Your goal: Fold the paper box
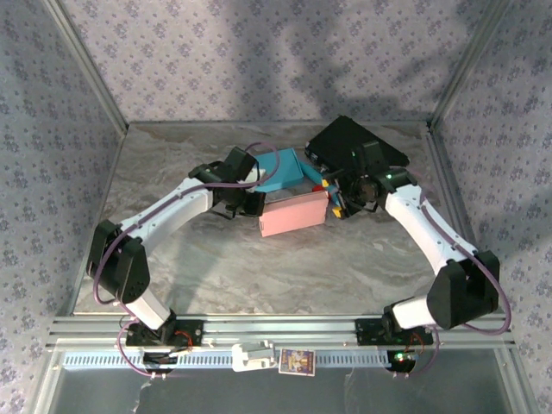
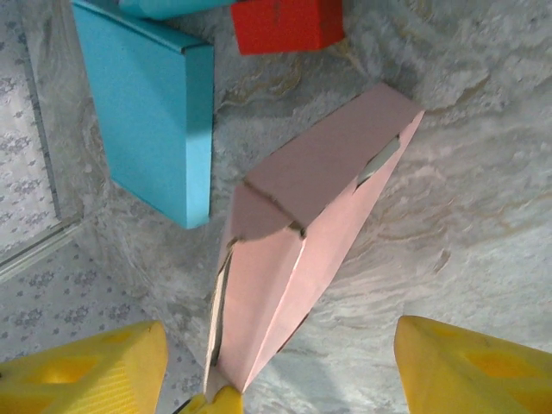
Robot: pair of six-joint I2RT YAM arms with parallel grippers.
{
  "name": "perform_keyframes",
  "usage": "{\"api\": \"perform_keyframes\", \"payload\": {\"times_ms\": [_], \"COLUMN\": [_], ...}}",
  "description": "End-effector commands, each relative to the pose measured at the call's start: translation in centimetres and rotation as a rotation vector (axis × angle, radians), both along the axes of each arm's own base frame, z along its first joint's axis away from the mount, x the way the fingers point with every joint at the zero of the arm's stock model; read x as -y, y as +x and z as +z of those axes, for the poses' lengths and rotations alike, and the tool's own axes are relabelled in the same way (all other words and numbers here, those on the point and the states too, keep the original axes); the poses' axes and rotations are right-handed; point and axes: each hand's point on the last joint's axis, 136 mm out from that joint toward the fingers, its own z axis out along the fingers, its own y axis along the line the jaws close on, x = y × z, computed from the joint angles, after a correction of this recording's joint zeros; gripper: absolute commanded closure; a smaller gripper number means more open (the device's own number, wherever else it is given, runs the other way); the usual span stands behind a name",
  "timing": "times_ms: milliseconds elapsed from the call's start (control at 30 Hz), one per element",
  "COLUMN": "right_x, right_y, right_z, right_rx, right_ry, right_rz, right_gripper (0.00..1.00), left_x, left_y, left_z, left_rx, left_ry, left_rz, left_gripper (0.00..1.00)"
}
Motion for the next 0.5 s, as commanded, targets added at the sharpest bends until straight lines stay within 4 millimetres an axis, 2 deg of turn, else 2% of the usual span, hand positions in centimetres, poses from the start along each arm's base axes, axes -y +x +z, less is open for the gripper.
{"api": "perform_keyframes", "payload": {"times_ms": [0,167,467], "right_x": [0.0,-0.9,-1.2], "right_y": [0.2,1.1,0.0], "right_z": [-0.8,-0.9,-3.9], "right_rx": [0.031,0.049,-0.014], "right_ry": [0.025,0.035,0.023], "right_rz": [0.035,0.042,0.034], "right_gripper": [0.29,0.31,0.47], "left_x": [-0.6,-0.7,-0.6], "left_y": [-1.3,-1.3,-1.2], "left_z": [-2.0,-2.0,-1.7], "left_rx": [-0.064,-0.061,-0.057], "left_ry": [0.080,0.087,0.087], "left_rz": [-0.024,-0.026,-0.024], "left_gripper": [1.00,1.00,1.00]}}
